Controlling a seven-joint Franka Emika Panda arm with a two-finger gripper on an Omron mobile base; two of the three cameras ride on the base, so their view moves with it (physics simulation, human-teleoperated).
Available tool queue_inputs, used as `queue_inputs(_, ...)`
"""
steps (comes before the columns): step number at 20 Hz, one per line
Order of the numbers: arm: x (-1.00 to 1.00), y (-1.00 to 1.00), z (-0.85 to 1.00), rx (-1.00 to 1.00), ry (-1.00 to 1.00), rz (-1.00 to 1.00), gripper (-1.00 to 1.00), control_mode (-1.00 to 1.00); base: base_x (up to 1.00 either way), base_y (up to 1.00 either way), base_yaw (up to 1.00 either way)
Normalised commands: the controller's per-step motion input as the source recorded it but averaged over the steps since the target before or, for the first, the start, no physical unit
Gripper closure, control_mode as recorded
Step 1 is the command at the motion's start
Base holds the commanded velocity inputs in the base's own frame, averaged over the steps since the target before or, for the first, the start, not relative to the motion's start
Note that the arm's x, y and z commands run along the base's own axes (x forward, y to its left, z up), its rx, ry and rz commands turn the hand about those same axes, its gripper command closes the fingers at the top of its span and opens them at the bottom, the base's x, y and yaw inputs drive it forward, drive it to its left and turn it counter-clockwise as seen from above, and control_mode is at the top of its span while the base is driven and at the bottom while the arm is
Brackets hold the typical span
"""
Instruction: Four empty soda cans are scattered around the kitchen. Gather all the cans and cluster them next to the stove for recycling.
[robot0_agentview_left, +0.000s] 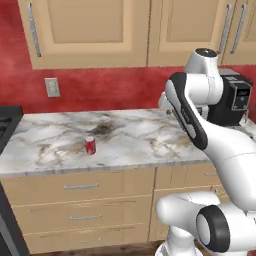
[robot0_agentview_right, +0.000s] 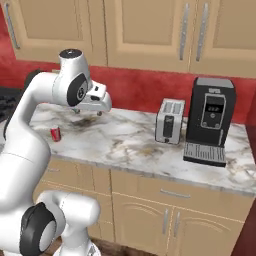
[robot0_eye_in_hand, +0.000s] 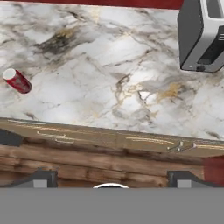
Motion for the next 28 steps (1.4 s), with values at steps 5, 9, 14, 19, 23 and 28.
queue_inputs(5, 0.0, 0.0, 0.0, 0.0, 0.0, 0.0, -1.0, 1.0, -0.13, 0.0, 0.95)
queue_inputs(9, 0.0, 0.0, 0.0, 0.0, 0.0, 0.0, -1.0, 1.0, -0.01, 0.0, 1.0)
queue_inputs(14, 0.0, 0.0, 0.0, 0.0, 0.0, 0.0, -1.0, 1.0, -0.05, -0.01, 1.0)
queue_inputs(19, 0.0, 0.0, 0.0, 0.0, 0.0, 0.0, -1.0, 1.0, -0.05, -0.01, 1.0)
queue_inputs(23, 0.0, 0.0, 0.0, 0.0, 0.0, 0.0, -1.0, 1.0, 0.0, -0.05, 1.0)
queue_inputs(28, 0.0, 0.0, 0.0, 0.0, 0.0, 0.0, -1.0, 1.0, 0.0, -0.03, 1.0)
